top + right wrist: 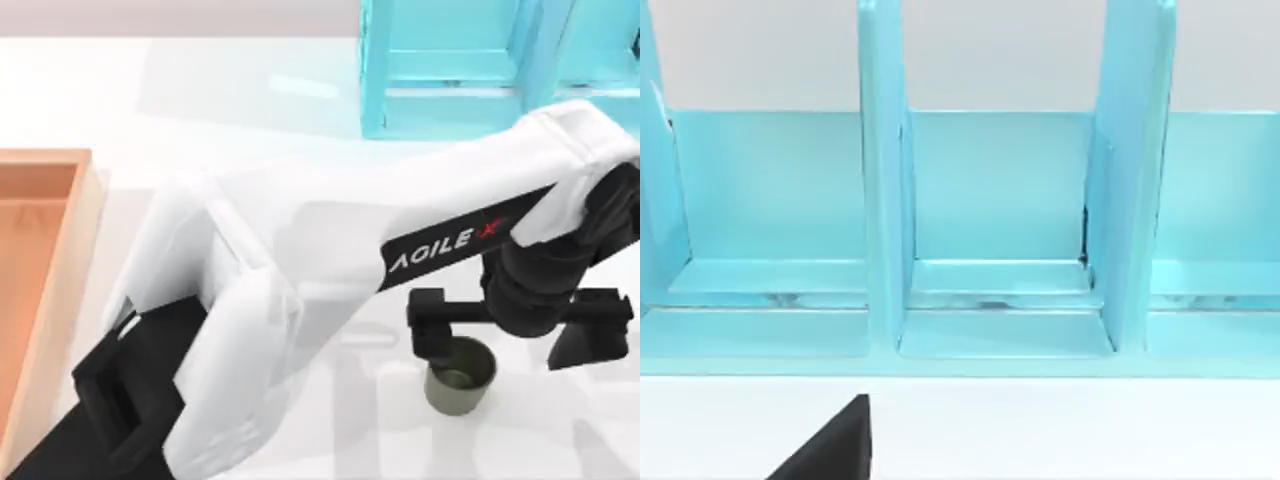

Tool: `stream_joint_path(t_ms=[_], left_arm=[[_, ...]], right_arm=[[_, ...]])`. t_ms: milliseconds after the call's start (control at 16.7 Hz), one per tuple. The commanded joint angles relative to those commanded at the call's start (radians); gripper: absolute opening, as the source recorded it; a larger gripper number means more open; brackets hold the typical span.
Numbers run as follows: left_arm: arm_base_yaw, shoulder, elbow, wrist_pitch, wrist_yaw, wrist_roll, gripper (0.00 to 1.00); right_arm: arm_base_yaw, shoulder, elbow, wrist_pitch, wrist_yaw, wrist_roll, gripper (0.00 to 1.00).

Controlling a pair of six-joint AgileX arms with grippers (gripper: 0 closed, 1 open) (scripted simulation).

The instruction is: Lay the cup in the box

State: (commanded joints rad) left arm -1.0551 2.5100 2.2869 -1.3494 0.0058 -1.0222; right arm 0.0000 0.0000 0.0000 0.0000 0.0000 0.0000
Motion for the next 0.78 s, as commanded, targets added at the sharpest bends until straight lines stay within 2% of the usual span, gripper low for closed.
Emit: stream_joint_path(t_ms=[240, 540, 780], left_arm=[[-0.001, -0.031, -0.14, 0.108, 0.0, -0.002, 1.0], [-0.001, -0.034, -0.153, 0.119, 0.0, -0.002, 1.0], [-0.001, -0.034, -0.153, 0.119, 0.0, -0.002, 0.7]], right_arm=[[0.0, 0.0, 0.0, 0.0, 0.0, 0.0, 1.0], [0.0, 0.0, 0.0, 0.0, 0.0, 0.0, 1.0], [0.0, 0.0, 0.0, 0.0, 0.0, 0.0, 1.0]])
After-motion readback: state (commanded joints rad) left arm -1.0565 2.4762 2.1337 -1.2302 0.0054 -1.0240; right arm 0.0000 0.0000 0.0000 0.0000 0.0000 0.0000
